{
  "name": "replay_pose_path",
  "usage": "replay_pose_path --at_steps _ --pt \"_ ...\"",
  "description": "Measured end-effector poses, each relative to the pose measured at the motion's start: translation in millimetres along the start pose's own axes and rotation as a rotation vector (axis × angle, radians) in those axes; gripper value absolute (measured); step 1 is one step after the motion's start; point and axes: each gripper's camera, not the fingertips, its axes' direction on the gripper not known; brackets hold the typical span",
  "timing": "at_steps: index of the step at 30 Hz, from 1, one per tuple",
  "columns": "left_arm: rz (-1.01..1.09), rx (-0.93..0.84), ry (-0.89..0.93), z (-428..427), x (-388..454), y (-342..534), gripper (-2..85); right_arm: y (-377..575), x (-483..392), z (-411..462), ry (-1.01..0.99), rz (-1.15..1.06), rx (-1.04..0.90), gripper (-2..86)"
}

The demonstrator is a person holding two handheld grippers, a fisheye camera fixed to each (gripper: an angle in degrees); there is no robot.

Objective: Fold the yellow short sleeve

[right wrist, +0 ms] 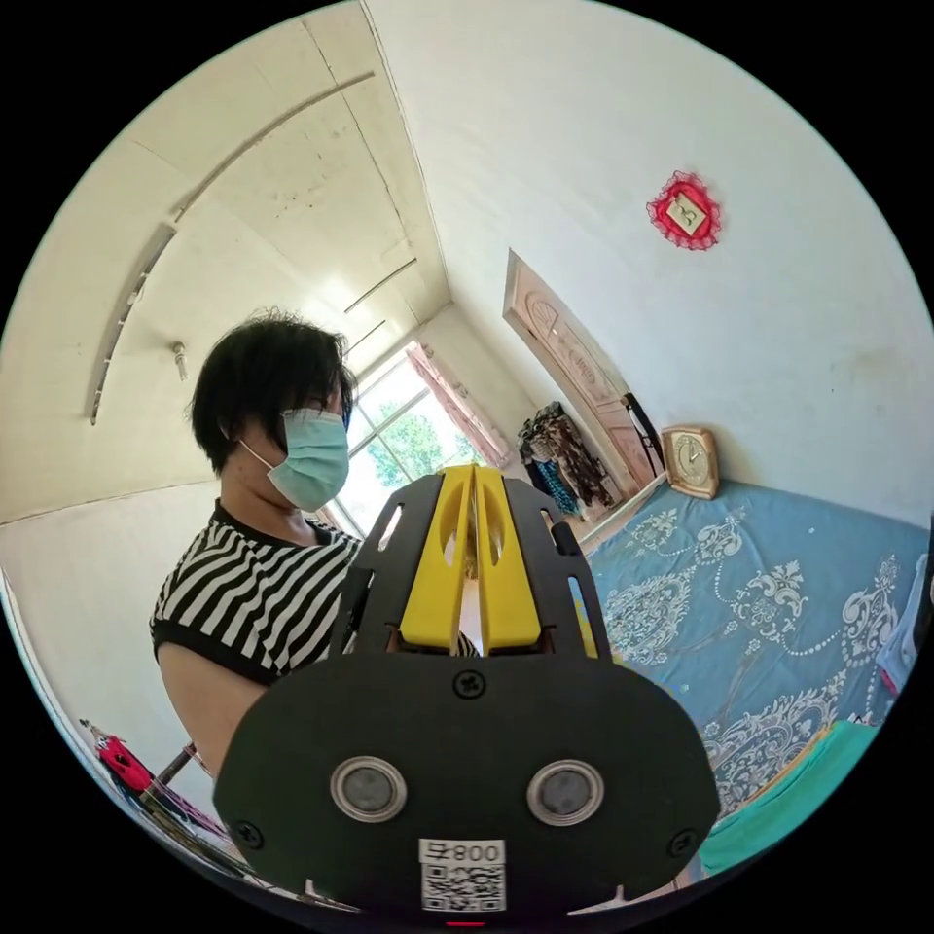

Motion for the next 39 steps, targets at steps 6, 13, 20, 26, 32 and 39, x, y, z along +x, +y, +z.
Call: replay_pose_path --at_steps 6,13,20,26,32,39 --pt "-0.093 -0.104 0.046 66 -55 -53 0.3 -40 72 35 0.119 0.131 -0.020 0.1" --pt "-0.246 -0.306 0.066 190 -184 -110 0.3 -88 230 81 0.350 0.378 -0.082 0.1" --pt "-0.335 -0.525 -0.068 343 -320 -135 0.7 -140 448 128 0.513 0.625 -0.159 0.3" --pt "-0.425 -0.773 -0.337 442 -420 -122 2.5 -135 586 162 0.655 0.885 -0.099 0.9" --pt "-0.543 -0.866 -0.334 436 -476 -112 6.3 -90 613 193 0.734 0.939 -0.297 2.9" --pt "-0.747 -1.007 -0.493 407 -536 -100 8.8 -29 636 205 0.840 1.156 -0.354 6.4"
